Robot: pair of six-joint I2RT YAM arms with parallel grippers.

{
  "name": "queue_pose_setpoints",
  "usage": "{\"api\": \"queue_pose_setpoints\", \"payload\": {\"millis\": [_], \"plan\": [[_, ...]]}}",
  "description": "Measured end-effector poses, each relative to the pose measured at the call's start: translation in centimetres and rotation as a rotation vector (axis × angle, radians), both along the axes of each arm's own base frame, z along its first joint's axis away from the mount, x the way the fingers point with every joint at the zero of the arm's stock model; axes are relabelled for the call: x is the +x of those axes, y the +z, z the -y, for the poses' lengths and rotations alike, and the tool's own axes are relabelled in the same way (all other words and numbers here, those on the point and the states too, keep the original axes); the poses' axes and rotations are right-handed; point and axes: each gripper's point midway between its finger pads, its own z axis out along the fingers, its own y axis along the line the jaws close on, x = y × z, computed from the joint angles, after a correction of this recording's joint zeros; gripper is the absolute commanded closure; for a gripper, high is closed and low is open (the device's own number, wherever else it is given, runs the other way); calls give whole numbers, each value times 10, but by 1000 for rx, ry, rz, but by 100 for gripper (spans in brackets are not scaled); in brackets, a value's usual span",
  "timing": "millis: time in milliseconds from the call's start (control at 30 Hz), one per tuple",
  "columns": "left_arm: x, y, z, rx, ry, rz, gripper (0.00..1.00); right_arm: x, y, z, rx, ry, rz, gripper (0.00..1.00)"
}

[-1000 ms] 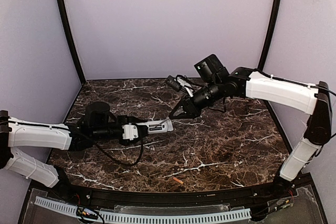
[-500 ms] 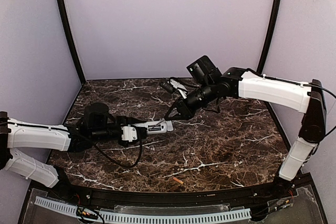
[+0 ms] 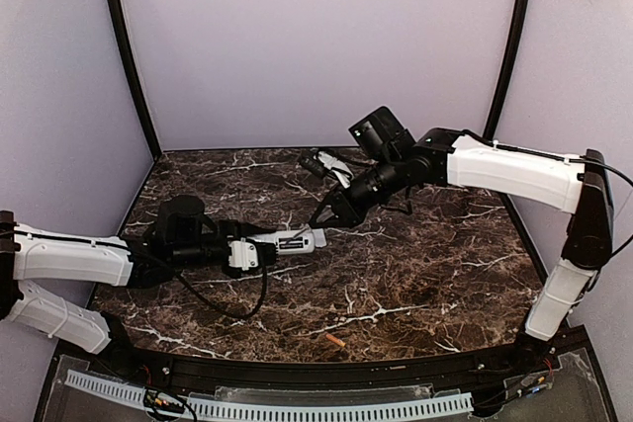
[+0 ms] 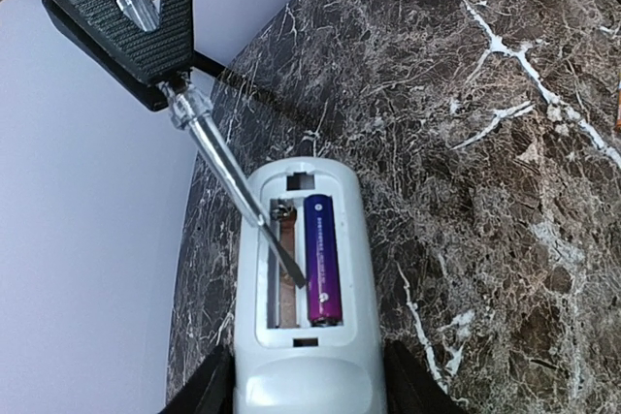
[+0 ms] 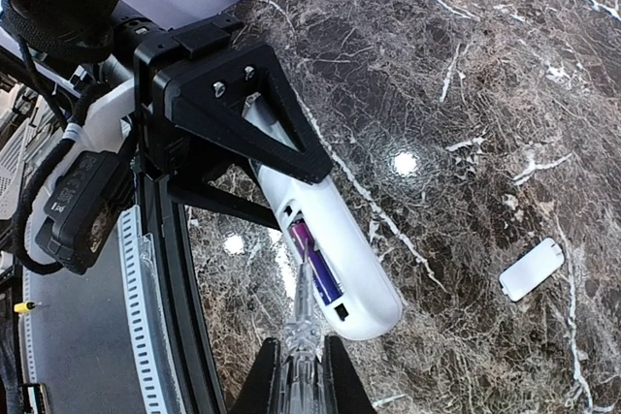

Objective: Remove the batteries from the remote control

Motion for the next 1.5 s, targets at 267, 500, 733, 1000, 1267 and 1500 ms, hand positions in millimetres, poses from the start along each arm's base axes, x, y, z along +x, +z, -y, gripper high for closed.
{"api": "queue_pose_setpoints", "payload": {"millis": [267,500,733,1000,1267,1500], "plan": [[-3,0,1,4,-12,5,99,1,-4,-1,-11,-3,3,100],[-5,-5,0,19,-16,-8,100,-3,-10,-4,-22,9,-1,100],[-6,-9,-1,31,-17,-14,99,-4,-15,-6,-30,25,5,100],[-8,-18,-5,68,-18,-18,100,-5,-26,-9,-48,40,-2,100],[-7,-28,-5,94,-17,-29,100,-4,-36,-10,-63,52,-4,100],[-6,-45,-6,138,-16,-57,100,-4,-54,-13,-84,68,-15,100]]}}
